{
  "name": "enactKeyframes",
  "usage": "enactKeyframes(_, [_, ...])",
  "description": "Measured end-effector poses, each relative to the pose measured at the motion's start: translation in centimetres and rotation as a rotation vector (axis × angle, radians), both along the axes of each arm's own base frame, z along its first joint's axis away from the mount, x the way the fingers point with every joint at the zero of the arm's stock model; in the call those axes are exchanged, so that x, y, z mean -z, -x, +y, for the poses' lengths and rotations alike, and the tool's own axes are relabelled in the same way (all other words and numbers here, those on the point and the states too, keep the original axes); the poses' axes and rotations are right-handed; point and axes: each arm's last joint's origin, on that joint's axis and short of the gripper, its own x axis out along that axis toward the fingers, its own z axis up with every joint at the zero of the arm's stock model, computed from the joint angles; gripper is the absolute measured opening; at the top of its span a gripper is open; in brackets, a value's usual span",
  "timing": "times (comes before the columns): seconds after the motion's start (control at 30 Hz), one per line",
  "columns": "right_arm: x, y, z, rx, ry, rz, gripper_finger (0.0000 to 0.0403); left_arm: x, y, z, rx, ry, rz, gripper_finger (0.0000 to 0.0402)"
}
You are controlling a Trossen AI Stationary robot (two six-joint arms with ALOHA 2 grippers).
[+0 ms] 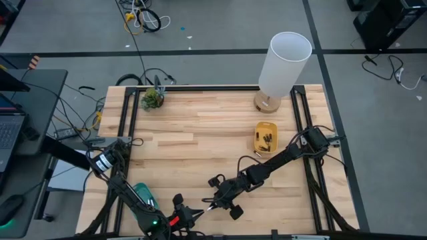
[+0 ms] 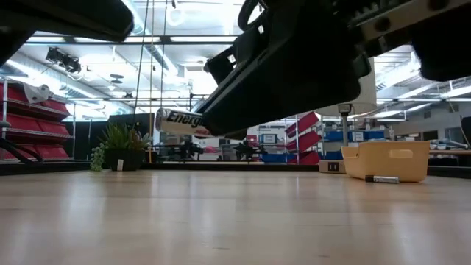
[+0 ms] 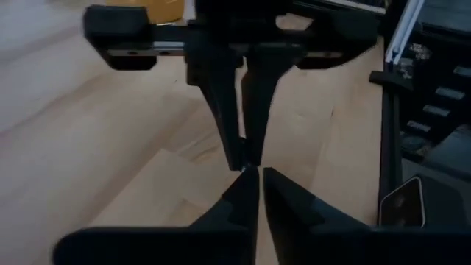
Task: Sort batteries
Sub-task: Put the silver battery into the blue bin
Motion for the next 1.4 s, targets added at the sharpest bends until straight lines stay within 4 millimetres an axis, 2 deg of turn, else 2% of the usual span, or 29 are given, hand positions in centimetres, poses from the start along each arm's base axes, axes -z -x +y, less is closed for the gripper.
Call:
enactKeyframes(0.1, [-0.3, -0.1, -0.1, 0.004, -0.005, -0.019, 0.0024, 0.0, -0.3, 0.2, 0.000, -0.012, 0.007, 0.0067])
enactKeyframes(0.37, [-0.6, -0.4, -0.5, 0.026, 0.018, -0.048, 0.0022, 0.3, -1.2, 1.2, 0.001, 0.007, 0.060, 0.0180])
enactKeyframes(0.47, [-0.7, -0.4, -0.5, 0.028, 0.012, -0.055, 0.0025, 0.5, -1.4, 1.6, -0.001, 0.011, 0.073, 0.0203])
enactKeyframes(0.57, [-0.8, -0.5, -0.5, 0.033, 0.009, -0.064, 0.0027, 0.6, -1.8, 2.0, 0.003, 0.024, 0.101, 0.0209])
enactKeyframes(0.83, [-1.0, -0.6, -0.5, 0.034, 0.005, -0.086, 0.0024, 0.8, -2.2, 2.5, 0.006, 0.035, 0.135, 0.0190])
enactKeyframes(1.4, [-1.0, -0.7, -0.7, 0.040, 0.004, -0.084, 0.0027, 0.7, -2.3, 2.5, 0.000, 0.037, 0.123, 0.0065])
